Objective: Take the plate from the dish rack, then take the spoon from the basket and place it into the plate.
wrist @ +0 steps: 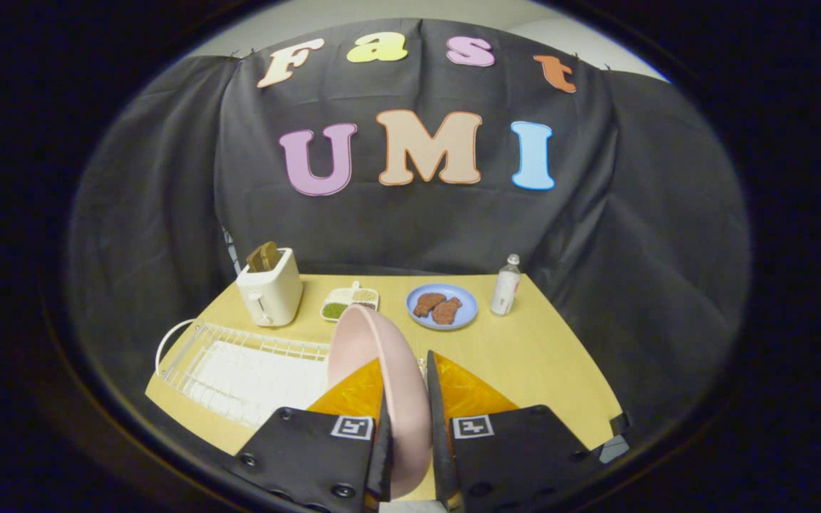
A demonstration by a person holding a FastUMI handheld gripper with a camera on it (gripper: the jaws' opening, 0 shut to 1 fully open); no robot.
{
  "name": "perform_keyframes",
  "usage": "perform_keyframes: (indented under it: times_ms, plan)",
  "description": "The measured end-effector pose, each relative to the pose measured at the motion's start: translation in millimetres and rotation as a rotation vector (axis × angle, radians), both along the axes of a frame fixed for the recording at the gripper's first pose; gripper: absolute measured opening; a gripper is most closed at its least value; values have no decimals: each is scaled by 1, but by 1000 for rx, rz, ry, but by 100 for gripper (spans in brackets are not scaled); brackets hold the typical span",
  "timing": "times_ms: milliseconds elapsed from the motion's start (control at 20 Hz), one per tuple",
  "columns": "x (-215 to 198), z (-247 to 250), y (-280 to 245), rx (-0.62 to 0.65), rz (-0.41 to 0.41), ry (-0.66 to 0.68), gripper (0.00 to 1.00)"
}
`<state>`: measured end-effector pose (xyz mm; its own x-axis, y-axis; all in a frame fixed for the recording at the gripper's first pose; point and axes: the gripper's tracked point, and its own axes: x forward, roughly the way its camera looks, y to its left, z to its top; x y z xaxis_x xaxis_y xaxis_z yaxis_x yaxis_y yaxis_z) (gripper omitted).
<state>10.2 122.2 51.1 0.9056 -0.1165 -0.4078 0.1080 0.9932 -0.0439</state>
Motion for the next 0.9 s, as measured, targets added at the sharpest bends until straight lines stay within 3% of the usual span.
perform_keyframes:
  times_ms: [350, 750, 900]
  plan:
    - [-32, -88, -29, 88, 75, 103, 26]
    - [-28, -161, -50, 195, 103, 153, 26]
    - [-25, -179, -48, 302, 123, 173, 26]
